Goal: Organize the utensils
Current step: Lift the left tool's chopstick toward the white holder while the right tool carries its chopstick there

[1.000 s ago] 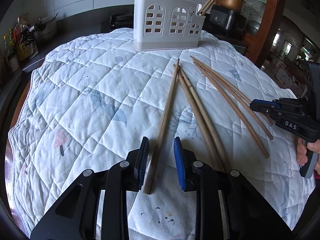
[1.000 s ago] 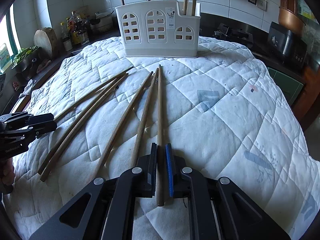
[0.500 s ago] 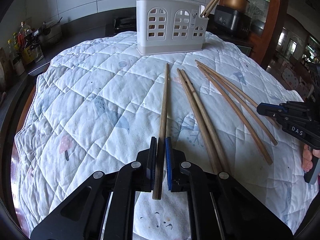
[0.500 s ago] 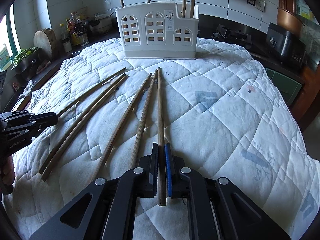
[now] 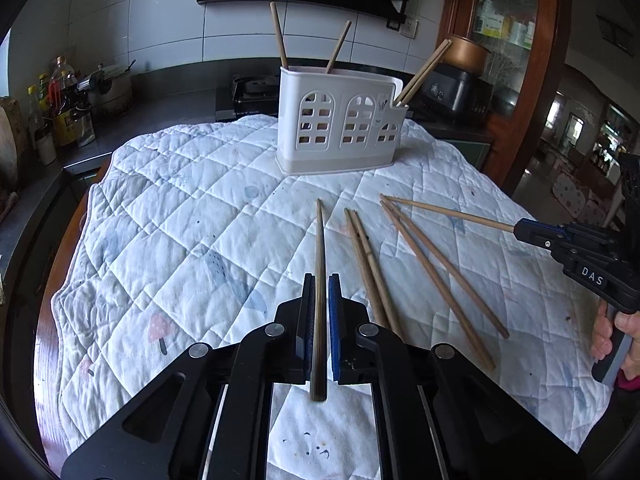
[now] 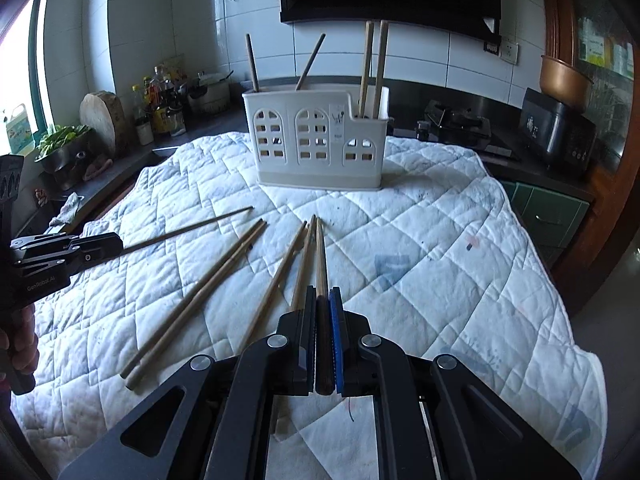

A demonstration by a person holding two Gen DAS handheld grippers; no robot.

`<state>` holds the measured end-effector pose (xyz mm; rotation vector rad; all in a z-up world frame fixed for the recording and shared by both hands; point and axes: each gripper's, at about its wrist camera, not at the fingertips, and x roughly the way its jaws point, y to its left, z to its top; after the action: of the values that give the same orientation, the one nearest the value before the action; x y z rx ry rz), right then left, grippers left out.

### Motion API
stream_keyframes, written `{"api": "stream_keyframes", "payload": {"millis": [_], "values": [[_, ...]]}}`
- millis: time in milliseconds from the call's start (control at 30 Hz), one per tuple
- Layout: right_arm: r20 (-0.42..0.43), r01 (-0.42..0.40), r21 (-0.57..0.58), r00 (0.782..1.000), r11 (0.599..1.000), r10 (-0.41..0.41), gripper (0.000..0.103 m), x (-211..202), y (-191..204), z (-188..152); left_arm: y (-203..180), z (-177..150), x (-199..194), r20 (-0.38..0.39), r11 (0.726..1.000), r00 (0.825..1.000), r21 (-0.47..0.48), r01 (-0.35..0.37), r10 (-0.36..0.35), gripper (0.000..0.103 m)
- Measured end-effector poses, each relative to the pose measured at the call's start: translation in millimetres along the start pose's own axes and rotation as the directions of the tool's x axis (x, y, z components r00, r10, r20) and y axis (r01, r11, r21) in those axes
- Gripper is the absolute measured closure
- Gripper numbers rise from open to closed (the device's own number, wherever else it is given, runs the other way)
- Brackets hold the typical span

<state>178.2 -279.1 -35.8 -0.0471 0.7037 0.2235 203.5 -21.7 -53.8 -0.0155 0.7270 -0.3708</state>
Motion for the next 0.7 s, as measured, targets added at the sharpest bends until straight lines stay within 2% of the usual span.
{"api": "stream_keyframes", "payload": {"millis": [233,300,433,533,700], "values": [[0.063,-0.004,-0.007,0.998,1.000,0.004,0.096,-13,1,30,0,16,-5,0.020,0.999,0.999,-0.013,0.043,-0.042,0.098],[0.077,-0.003,-0.019,0.997,1.000,0.004,0.096,-16,3,37,0,13,-4,0.000,0.998,0.998,-0.012,0.060,-0.060,0.098],[0.094,-0.001,-0.042,0.996,0.999,0.005,0.096,-20,7,49,2,-2,2,-0.051,0.999,0.998,0.002,0.033,-0.033,0.094],[0.099,0.000,-0.051,0.995,0.999,0.006,0.096,-21,9,53,5,-15,11,-0.098,0.999,0.994,-0.005,0.040,-0.040,0.094],[0.098,0.002,-0.060,0.995,0.998,0.004,0.096,-21,11,52,7,-32,29,-0.152,1.000,0.988,-0.001,0.008,-0.008,0.094]]}}
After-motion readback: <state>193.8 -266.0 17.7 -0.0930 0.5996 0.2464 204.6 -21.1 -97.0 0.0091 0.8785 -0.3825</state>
